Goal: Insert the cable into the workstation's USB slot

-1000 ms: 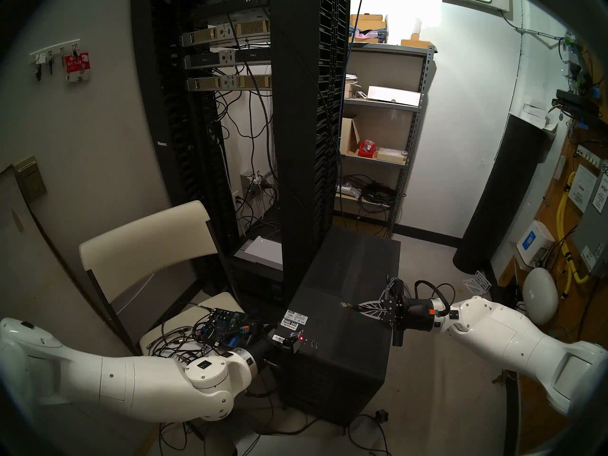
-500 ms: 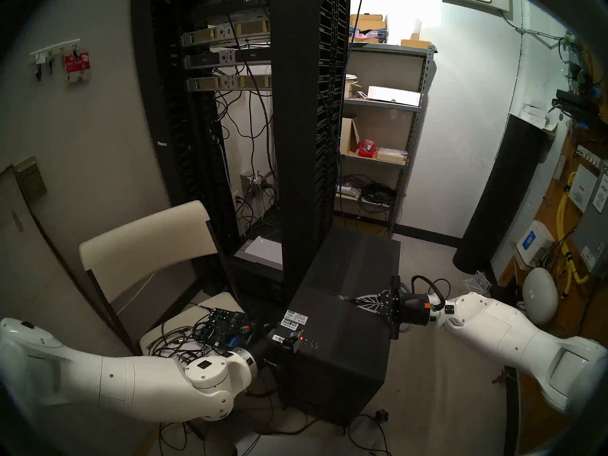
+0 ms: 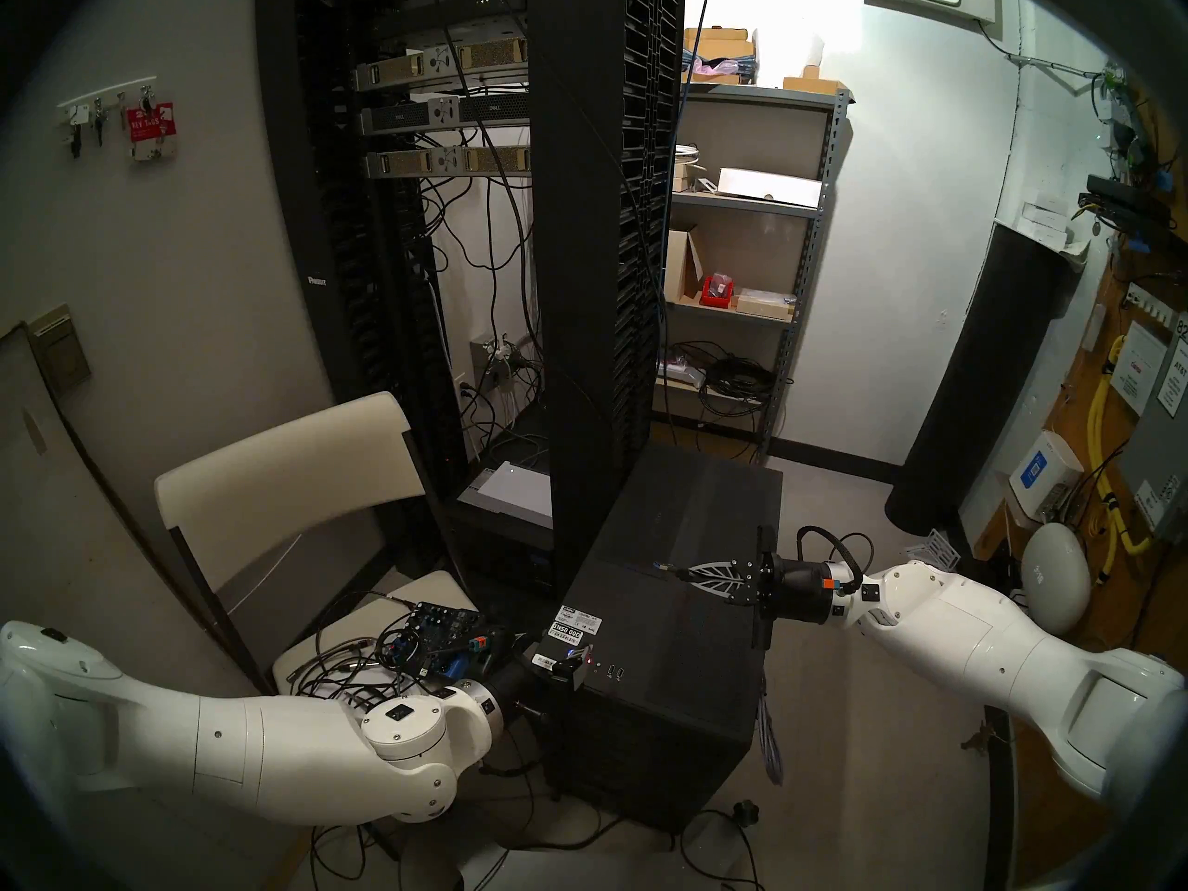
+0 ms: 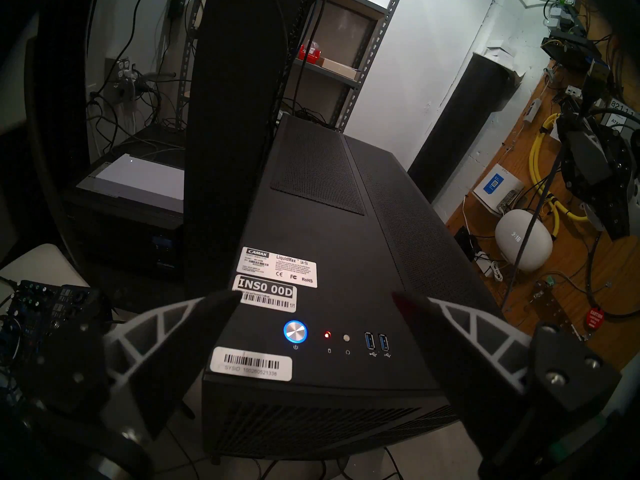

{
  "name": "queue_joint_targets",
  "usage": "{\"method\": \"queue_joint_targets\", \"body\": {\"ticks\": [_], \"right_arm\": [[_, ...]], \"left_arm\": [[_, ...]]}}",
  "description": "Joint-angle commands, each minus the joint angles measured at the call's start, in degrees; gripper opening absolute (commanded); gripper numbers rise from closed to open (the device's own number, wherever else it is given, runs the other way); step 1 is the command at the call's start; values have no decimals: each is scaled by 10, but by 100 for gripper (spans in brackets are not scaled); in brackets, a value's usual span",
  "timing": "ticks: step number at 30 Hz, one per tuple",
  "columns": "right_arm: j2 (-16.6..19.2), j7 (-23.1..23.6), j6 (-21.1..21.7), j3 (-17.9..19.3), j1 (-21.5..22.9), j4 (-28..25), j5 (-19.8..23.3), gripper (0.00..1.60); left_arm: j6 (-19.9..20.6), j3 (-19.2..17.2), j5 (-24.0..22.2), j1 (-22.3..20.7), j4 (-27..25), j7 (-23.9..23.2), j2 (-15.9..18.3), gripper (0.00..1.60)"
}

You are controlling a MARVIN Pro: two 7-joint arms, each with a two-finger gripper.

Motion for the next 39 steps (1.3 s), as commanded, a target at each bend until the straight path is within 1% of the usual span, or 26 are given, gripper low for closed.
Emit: {"method": "queue_joint_targets", "body": {"ticks": [1, 17, 23, 28, 29, 32, 33, 34, 35, 36, 37, 38, 39], "right_arm": [[11, 54, -2, -1, 9, -16, 17, 0], [44, 53, -2, -15, -3, -58, 24, 0], [51, 56, -2, -18, -1, -58, 32, 0], [41, 60, -2, -21, 16, -32, 48, 0], [36, 60, -2, -25, 24, -20, 55, 0], [31, 58, -2, -34, 44, -9, 54, 0], [31, 60, 0, -39, 54, -7, 43, 0], [28, 61, 11, -44, 62, -4, 40, 0], [23, 62, 23, -46, 68, -2, 46, 0], [20, 62, 26, -50, 75, 0, 38, 0], [13, 61, 39, -49, 77, 4, 37, 0], [7, 64, 42, -53, 82, 8, 41, 0], [-1, 69, 54, -55, 88, 14, 36, 0]], "left_arm": [[-2, -4, 0, -4, -2, 0, 0, 160], [-2, -4, 0, -4, -1, 0, 0, 160], [-2, -4, 0, -4, -2, 0, 0, 160], [-2, -4, -1, -4, -2, 0, 0, 160], [-2, -5, -1, -4, -3, 0, 1, 160], [-2, -5, -1, -4, -3, 1, 1, 160], [-2, -5, -1, -4, -3, 1, 1, 160], [-2, -5, -1, -4, -3, 1, 1, 160], [-2, -5, -1, -4, -3, 1, 1, 160], [-2, -5, -1, -4, -3, 1, 1, 160], [-2, -5, -1, -4, -3, 1, 1, 160], [-2, -5, -1, -4, -3, 0, 1, 160], [-2, -5, -1, -4, -3, 1, 1, 160]]}}
